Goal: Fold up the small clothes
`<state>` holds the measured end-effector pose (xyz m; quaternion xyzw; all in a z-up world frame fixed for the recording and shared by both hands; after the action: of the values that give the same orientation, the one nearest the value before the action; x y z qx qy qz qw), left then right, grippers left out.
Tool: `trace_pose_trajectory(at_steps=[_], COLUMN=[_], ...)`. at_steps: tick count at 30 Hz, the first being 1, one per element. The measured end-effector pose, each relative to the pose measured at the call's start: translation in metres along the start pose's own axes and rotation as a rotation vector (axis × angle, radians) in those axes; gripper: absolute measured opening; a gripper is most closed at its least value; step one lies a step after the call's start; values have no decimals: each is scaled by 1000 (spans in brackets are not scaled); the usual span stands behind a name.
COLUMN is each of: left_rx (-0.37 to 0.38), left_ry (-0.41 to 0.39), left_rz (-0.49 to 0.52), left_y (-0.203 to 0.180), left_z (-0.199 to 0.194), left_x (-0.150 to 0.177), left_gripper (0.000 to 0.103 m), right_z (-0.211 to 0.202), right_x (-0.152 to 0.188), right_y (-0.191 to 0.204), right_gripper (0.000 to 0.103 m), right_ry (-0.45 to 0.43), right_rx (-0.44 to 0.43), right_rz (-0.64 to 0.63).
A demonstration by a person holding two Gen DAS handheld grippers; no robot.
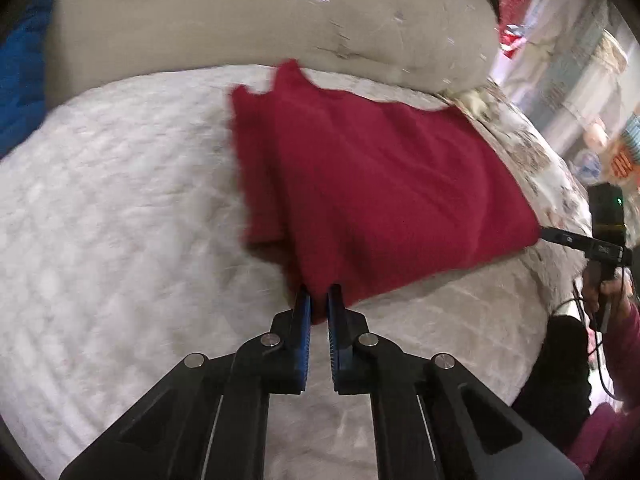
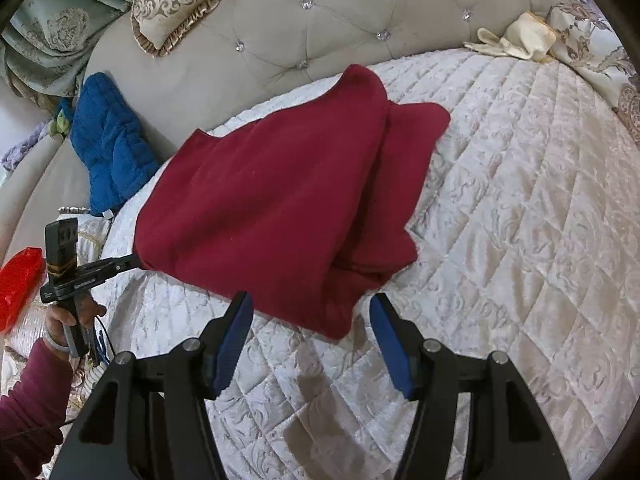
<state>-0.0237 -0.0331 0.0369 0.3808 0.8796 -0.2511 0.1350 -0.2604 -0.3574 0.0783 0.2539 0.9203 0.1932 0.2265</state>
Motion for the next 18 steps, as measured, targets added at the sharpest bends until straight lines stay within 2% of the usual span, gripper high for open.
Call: trace_pose_trajectory(at_steps=[2,5,11,14,16,17,18], left_rx=[40,8,20,21,16,15,21], left_ry=[-5,0,-9,-19,-20,-20,-21], left_rz=[-44,-6,-38,-46,-49,-51,-54], left_y=[8,-1,0,0,-1,0,-1], left_z=[-2,6,7,3,2,1,0], left_x=[4,8,9,9,11,11,11], left_gripper=[0,0,0,0,0,0,0], right_z=[1,3,2,10,18,23,25], right_x=[0,0,-2,-10,-13,-14,-14], right_y=[-3,-1,6,2,4,7,10], right_gripper=[64,64,67,67,52,26,15], right_ry=[-6,-5,-28,-32,-29,-18,-17], right_rx=[-4,7,57,13,-8,14,52], right_rz=[8,1,-58,-27,-35,-57,-89])
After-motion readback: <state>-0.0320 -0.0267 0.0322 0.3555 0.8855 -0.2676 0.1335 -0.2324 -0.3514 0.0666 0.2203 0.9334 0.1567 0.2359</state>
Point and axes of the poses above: each gripper's, at about its wrist camera, not at the fingertips, and z roughly the way its jaws point, y to its left, x to its underside, the point moved 2 cm from there along z, roughly the way its jaws point, and after that the axes turned 3 degrees about y, right-handed, at the moved point
